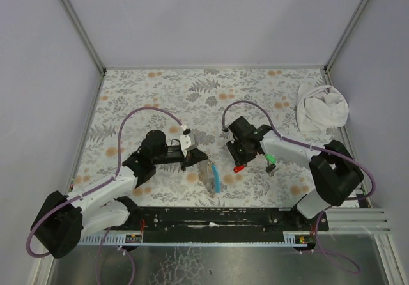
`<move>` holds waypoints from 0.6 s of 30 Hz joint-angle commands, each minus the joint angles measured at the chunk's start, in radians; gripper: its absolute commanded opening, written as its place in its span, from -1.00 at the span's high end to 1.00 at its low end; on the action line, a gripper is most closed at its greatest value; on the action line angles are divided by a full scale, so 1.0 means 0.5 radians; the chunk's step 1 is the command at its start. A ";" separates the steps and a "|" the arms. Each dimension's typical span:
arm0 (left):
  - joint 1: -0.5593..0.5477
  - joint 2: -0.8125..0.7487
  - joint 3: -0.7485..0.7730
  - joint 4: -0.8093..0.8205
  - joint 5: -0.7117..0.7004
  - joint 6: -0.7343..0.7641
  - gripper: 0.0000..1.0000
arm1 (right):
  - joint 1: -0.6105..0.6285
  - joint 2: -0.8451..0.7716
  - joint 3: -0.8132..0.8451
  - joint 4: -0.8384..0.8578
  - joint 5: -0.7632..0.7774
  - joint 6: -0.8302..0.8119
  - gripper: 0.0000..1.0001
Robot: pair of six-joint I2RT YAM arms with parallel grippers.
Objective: Put the keys on the keyring
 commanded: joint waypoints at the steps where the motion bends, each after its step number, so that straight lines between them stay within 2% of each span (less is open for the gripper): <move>1: -0.009 -0.057 0.013 0.071 -0.082 -0.037 1.00 | 0.079 0.068 0.118 -0.107 0.162 -0.064 0.31; 18: -0.009 -0.072 0.005 0.074 -0.057 -0.033 1.00 | 0.180 0.280 0.232 -0.188 0.393 -0.139 0.46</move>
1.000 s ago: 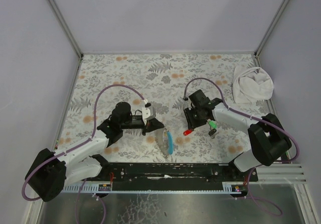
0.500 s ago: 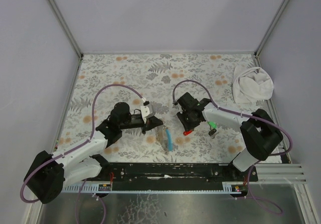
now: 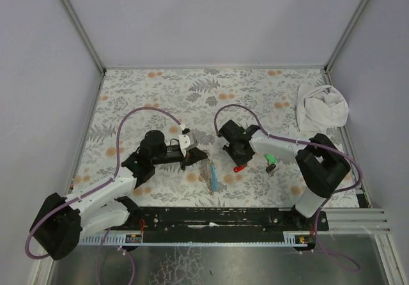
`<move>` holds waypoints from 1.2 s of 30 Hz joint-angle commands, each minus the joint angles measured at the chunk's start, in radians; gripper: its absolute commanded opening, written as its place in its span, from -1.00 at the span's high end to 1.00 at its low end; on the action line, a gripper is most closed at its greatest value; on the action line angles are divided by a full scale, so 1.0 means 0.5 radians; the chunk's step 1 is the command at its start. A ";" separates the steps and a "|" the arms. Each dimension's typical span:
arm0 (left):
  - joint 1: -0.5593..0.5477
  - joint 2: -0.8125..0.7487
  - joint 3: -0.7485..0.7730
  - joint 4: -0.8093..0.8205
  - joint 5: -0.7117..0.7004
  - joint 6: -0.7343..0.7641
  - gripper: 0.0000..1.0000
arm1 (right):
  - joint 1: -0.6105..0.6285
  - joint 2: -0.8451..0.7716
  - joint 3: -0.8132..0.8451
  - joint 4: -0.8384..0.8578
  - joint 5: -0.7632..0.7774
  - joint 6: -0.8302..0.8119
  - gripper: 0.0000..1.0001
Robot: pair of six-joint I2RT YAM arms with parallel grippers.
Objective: Put the keys on the keyring
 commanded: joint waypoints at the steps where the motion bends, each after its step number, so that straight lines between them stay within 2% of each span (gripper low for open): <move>1: -0.008 -0.025 0.005 0.073 -0.006 -0.018 1.00 | 0.027 0.052 0.078 -0.049 0.089 -0.031 0.45; 11: -0.009 -0.008 0.017 0.073 0.009 -0.018 1.00 | 0.041 0.075 0.088 -0.056 0.203 -0.025 0.49; 19: -0.009 -0.012 0.020 0.070 0.019 -0.018 1.00 | 0.041 0.003 0.079 -0.050 0.284 0.005 0.80; 22: -0.009 -0.010 0.019 0.073 0.020 -0.016 1.00 | 0.041 -0.015 0.077 -0.050 0.332 0.014 0.98; 24: -0.009 -0.014 0.020 0.070 0.020 -0.017 1.00 | 0.040 -0.019 0.062 -0.025 0.342 0.016 1.00; 31: -0.009 -0.035 0.006 0.078 0.010 -0.021 1.00 | 0.038 -0.197 -0.042 0.212 0.145 -0.056 1.00; 36: -0.009 -0.046 0.000 0.080 0.006 -0.021 1.00 | 0.035 -0.339 -0.215 0.535 -0.044 -0.192 1.00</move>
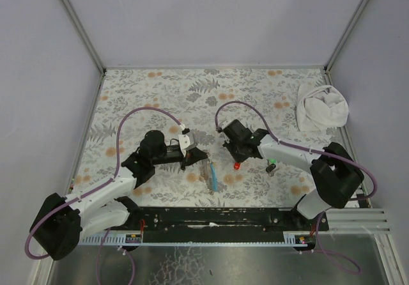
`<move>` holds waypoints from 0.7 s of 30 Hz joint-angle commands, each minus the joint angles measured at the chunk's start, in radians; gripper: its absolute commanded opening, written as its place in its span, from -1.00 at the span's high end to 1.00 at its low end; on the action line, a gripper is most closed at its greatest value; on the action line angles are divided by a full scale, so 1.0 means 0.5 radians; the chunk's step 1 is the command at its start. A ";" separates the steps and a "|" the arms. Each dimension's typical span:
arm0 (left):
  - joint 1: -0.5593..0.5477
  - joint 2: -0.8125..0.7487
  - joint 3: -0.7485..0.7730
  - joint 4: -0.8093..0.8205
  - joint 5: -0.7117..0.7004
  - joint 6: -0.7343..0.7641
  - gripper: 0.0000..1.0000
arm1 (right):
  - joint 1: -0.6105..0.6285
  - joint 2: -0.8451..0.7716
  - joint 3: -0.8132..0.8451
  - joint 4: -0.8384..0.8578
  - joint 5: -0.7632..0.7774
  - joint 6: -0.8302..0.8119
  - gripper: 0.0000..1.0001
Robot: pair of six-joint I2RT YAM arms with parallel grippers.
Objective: Put the keys on the keyring
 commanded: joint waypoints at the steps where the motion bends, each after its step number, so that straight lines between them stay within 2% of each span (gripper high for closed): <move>1: -0.009 -0.046 -0.002 0.080 0.000 -0.021 1.00 | 0.010 -0.165 -0.150 0.358 -0.247 -0.151 1.00; 13: -0.010 -0.108 -0.041 0.124 -0.034 -0.036 1.00 | -0.072 -0.432 -0.631 1.266 -0.849 -0.286 1.00; 21: -0.008 -0.135 -0.068 0.158 -0.078 -0.055 1.00 | -0.101 -0.529 -0.992 1.920 -0.943 -0.199 1.00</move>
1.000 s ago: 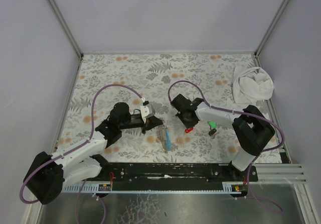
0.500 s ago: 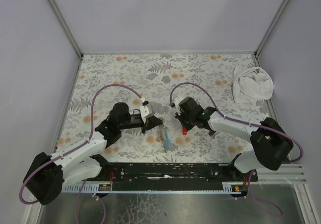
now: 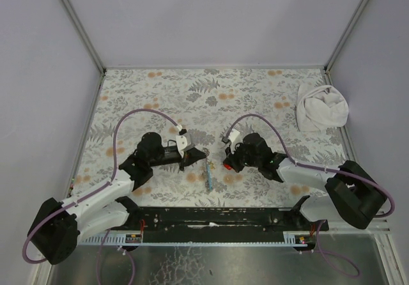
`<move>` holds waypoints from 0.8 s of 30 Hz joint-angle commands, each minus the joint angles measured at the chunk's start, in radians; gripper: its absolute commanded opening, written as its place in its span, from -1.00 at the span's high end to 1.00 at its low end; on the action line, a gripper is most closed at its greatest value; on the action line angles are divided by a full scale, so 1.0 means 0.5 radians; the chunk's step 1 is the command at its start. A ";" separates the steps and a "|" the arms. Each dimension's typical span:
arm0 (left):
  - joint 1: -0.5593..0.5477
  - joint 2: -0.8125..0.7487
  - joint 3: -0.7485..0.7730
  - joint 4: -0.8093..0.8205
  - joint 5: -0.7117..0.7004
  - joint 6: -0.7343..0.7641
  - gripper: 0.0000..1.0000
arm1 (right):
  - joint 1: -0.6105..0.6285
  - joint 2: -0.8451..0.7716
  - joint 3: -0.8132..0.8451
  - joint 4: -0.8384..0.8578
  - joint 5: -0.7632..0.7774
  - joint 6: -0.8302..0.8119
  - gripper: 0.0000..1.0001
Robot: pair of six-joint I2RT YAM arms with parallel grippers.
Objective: Put the keys on the keyring
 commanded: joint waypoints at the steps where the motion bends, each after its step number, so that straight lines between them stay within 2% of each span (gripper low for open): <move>1: -0.009 -0.046 -0.023 0.144 -0.048 -0.027 1.00 | -0.023 -0.037 -0.127 0.534 -0.093 0.043 1.00; 8: -0.009 -0.086 -0.056 0.182 -0.171 -0.062 1.00 | -0.023 0.064 -0.187 0.525 0.114 0.124 1.00; 15: -0.009 -0.130 -0.093 0.238 -0.265 -0.094 1.00 | -0.023 0.222 -0.165 0.479 0.190 0.173 1.00; 20: -0.009 -0.138 -0.107 0.254 -0.300 -0.103 1.00 | -0.023 0.310 -0.139 0.449 0.192 0.175 0.92; 24: -0.009 -0.151 -0.121 0.270 -0.327 -0.107 1.00 | -0.023 0.235 -0.132 0.337 0.220 0.199 0.84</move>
